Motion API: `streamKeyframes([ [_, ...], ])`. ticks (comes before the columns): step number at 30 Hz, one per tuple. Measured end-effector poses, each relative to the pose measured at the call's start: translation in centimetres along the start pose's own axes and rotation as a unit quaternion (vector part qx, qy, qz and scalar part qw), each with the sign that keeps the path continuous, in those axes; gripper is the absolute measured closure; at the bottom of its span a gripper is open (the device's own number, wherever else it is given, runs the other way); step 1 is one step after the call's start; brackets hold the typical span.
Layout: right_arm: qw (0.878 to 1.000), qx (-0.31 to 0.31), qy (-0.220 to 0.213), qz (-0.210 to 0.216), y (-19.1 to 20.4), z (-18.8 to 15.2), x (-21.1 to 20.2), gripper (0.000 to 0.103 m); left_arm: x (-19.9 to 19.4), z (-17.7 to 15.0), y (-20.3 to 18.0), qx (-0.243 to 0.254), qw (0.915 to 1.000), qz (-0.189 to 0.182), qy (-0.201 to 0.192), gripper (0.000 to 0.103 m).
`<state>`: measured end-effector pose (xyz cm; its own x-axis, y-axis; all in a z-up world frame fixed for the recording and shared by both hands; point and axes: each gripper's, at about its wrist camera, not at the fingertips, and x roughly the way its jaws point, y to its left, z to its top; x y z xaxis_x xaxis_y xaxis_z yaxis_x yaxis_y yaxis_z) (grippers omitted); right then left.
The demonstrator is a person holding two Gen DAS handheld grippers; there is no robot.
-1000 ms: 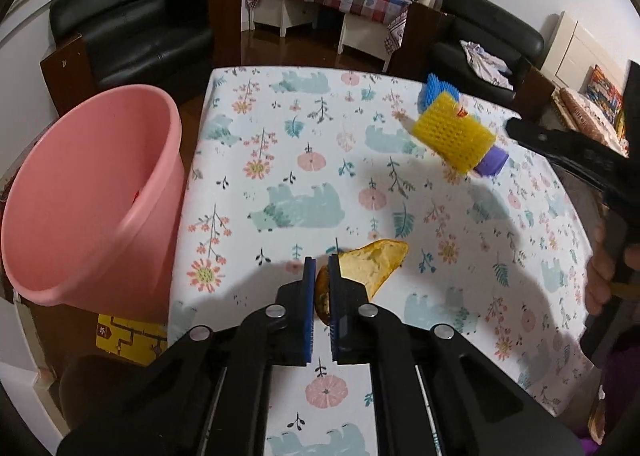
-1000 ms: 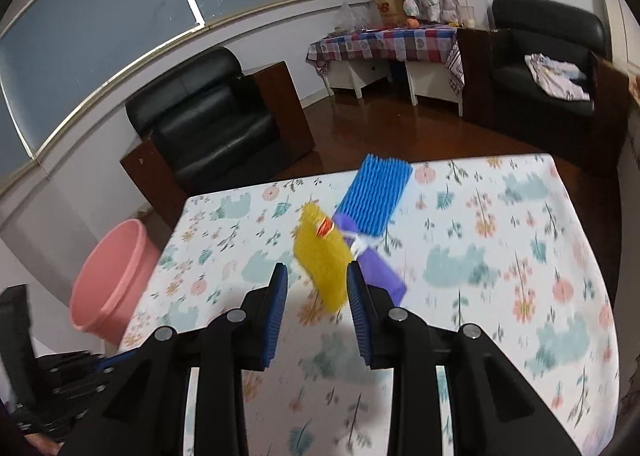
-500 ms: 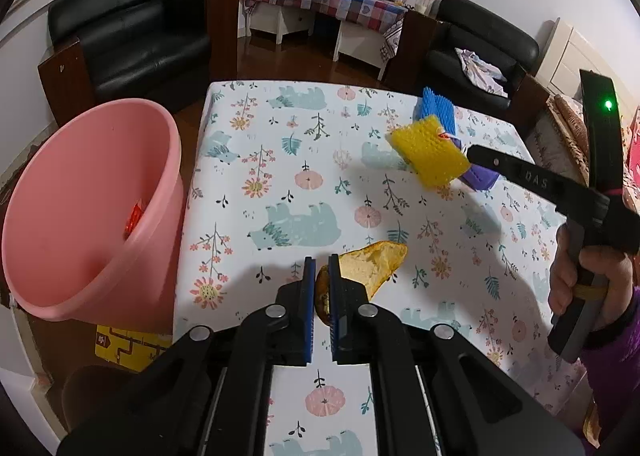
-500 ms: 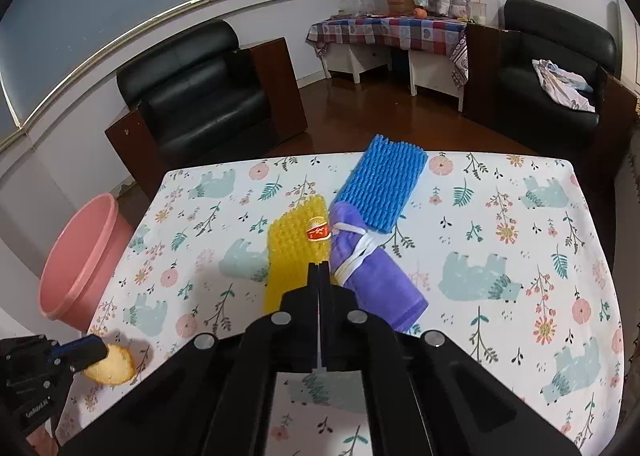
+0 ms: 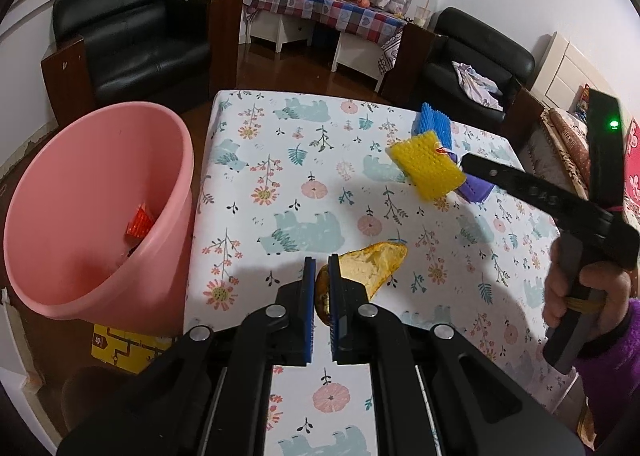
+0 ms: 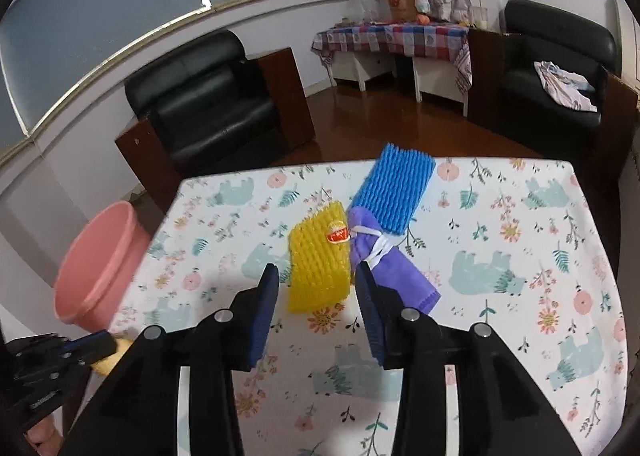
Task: Collect trash
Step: 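Carry the bread piece in the left gripper while the right carries the yellow mesh to the bucket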
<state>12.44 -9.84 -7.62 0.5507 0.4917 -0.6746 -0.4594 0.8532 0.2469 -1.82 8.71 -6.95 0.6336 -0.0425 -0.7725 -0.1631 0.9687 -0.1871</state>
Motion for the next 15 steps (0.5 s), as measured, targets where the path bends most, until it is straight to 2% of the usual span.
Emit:
streamKeyframes([
  [3,1.000,-0.010,0.015,-0.008,0.2,-0.1,1.8,0.064,0.1,-0.1,0.4,-0.004,1.0000,0.001,0.002,0.098],
  [5,0.999,-0.018,0.024,-0.013,0.3,-0.2,2.7,0.079,0.2,-0.1,0.7,-0.007,1.0000,0.001,0.001,0.098],
  [6,0.999,-0.021,0.031,-0.017,0.4,-0.3,3.2,0.092,0.2,-0.1,0.9,-0.010,1.0000,0.000,0.000,0.098],
  [10,0.999,-0.015,0.035,-0.018,0.6,-0.8,3.7,0.095,0.0,0.0,1.2,-0.014,0.9999,0.000,-0.005,0.098],
  [15,1.000,-0.021,0.008,-0.007,2.0,-0.6,1.7,0.096,-0.6,0.7,1.8,-0.026,0.9995,0.003,-0.020,0.098],
])
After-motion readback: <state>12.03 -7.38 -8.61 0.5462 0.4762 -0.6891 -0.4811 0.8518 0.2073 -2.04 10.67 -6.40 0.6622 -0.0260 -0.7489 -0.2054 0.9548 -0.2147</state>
